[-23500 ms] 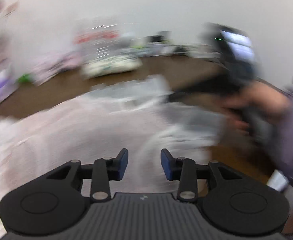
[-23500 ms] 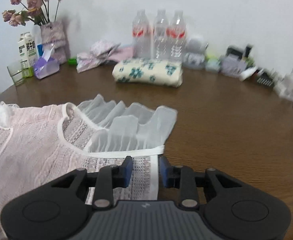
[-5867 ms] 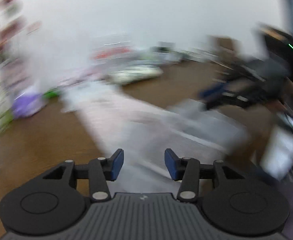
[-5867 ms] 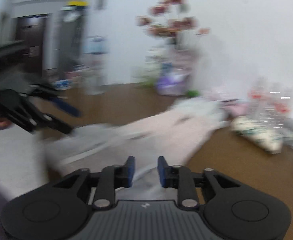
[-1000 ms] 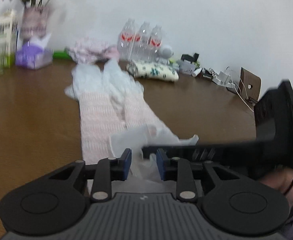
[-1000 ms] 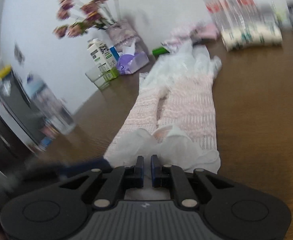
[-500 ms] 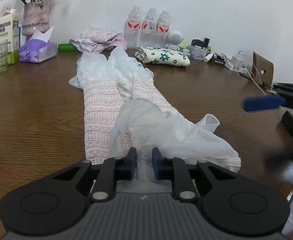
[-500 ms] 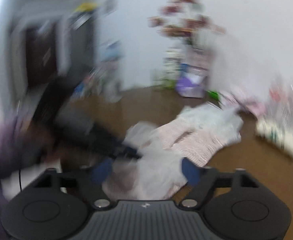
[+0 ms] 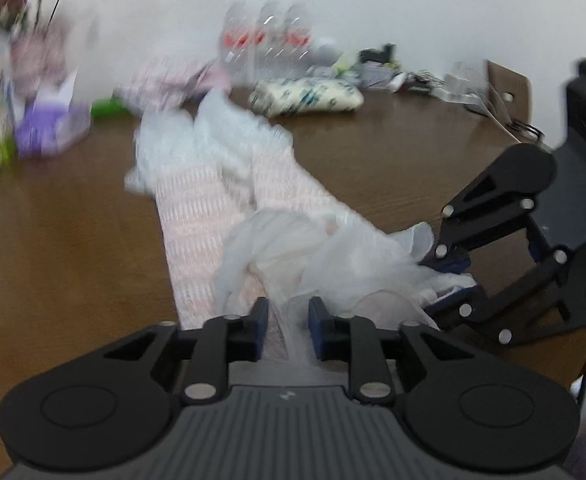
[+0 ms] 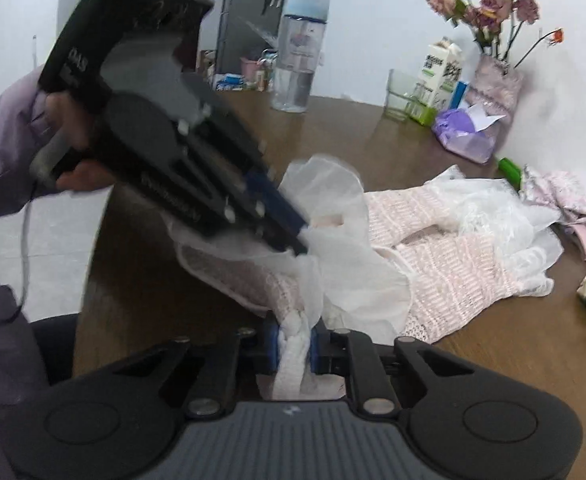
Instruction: Fold clothes
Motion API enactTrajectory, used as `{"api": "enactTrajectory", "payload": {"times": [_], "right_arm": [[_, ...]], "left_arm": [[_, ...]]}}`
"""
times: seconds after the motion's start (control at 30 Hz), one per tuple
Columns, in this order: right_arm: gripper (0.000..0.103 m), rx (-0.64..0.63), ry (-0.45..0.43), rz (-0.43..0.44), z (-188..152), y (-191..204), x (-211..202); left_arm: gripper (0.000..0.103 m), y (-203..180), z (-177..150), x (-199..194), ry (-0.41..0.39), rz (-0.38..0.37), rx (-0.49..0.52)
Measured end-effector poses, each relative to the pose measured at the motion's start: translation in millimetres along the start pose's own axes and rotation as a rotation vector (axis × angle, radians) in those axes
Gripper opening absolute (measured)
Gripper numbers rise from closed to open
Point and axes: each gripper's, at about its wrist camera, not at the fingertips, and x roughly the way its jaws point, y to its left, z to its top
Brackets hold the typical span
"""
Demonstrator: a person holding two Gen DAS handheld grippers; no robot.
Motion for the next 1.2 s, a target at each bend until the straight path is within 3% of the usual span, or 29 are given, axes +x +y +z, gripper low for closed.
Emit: {"api": "enactTrajectory", "payload": {"times": [0.07, 0.13, 0.17, 0.23, 0.3, 0.43, 0.53, 0.57, 0.6, 0.63, 0.67, 0.8, 0.87, 1.0, 1.13, 1.2], "right_arm": [[0.011, 0.016, 0.006, 0.059, -4, 2, -9], [0.011, 0.035, 0.010, 0.112, -10, 4, -20], [0.011, 0.051, 0.010, 0.141, -16, 6, -26], [0.011, 0.095, 0.003, 0.186, -27, 11, -37], [0.011, 0.137, -0.005, 0.227, -38, 16, -47], [0.011, 0.186, -0.006, 0.252, -47, 26, -57], [0.011, 0.209, -0.001, 0.259, -49, 30, -60], [0.011, 0.219, 0.000, 0.266, -49, 29, -60], [0.011, 0.228, 0.001, 0.275, -48, 26, -58], [0.011, 0.237, 0.002, 0.283, -47, 24, -57], [0.011, 0.246, 0.003, 0.294, -46, 22, -56], [0.011, 0.253, 0.031, 0.377, -34, 5, -59], [0.011, 0.250, 0.046, 0.402, -27, -12, -58], [0.012, 0.305, 0.023, 0.500, -14, -55, -59], [0.022, 0.434, -0.045, 0.467, -9, -106, -51], [0.048, 0.530, -0.076, 0.376, -11, -127, -46]], "left_arm": [[0.038, 2, -6, -38, -0.122, -0.096, 0.108], [0.086, 1, -23, -84, -0.217, -0.215, 0.252], [0.090, -10, -35, -96, -0.194, -0.188, 0.369], [0.089, -33, -61, -118, -0.141, -0.124, 0.607], [0.089, -58, -89, -119, -0.124, -0.097, 0.757], [0.089, -95, -133, -100, -0.251, -0.050, 0.969], [0.086, -105, -150, -83, -0.294, -0.024, 1.100], [0.081, -105, -151, -79, -0.281, -0.041, 1.134], [0.065, -104, -151, -76, -0.266, -0.059, 1.167], [0.039, -103, -147, -73, -0.239, -0.090, 1.175], [0.029, -99, -138, -73, -0.214, -0.139, 1.144], [0.026, -70, -84, -73, -0.125, -0.376, 0.910], [0.017, -42, -49, -62, -0.069, -0.515, 0.686], [0.017, 19, 7, -27, 0.030, -0.745, 0.244], [0.017, 61, 21, 18, 0.091, -0.799, -0.129], [0.017, 74, 18, 38, 0.125, -0.778, -0.276]]}}
